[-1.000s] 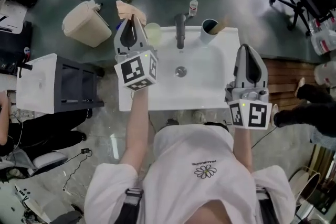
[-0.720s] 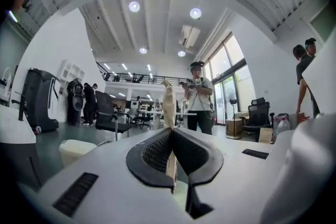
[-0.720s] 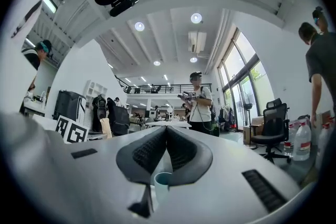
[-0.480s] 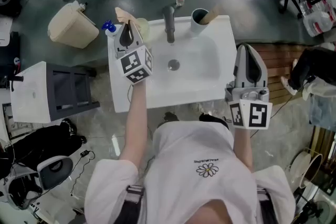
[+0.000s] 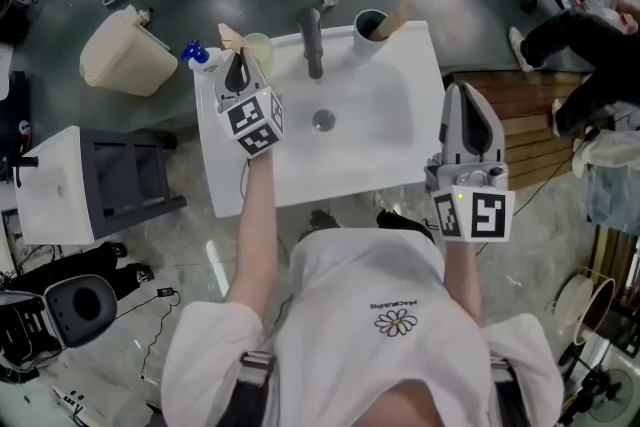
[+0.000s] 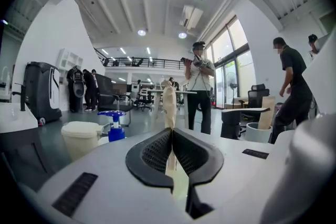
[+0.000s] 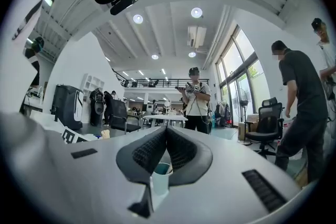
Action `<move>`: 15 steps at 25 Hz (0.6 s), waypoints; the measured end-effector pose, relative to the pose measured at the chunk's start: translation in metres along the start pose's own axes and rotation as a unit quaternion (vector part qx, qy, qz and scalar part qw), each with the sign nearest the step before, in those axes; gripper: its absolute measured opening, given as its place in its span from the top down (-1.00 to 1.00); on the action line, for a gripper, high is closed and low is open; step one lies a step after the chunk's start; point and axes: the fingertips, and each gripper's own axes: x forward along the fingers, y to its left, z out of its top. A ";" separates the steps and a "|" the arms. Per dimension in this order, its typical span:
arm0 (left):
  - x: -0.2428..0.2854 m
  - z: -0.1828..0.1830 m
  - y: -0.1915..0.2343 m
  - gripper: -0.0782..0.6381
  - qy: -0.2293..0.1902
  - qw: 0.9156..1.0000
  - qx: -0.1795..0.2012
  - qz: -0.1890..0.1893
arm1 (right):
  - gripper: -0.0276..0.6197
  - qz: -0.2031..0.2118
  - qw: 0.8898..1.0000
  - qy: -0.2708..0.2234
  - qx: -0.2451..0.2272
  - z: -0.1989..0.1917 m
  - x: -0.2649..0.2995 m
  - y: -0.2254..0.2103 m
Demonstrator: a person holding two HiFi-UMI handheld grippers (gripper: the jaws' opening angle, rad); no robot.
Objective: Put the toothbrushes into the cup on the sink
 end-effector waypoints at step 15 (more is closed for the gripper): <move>-0.004 -0.007 -0.001 0.69 0.010 1.000 -0.007 -0.001 | 0.88 0.007 1.000 0.001 0.000 -0.001 0.002 0.001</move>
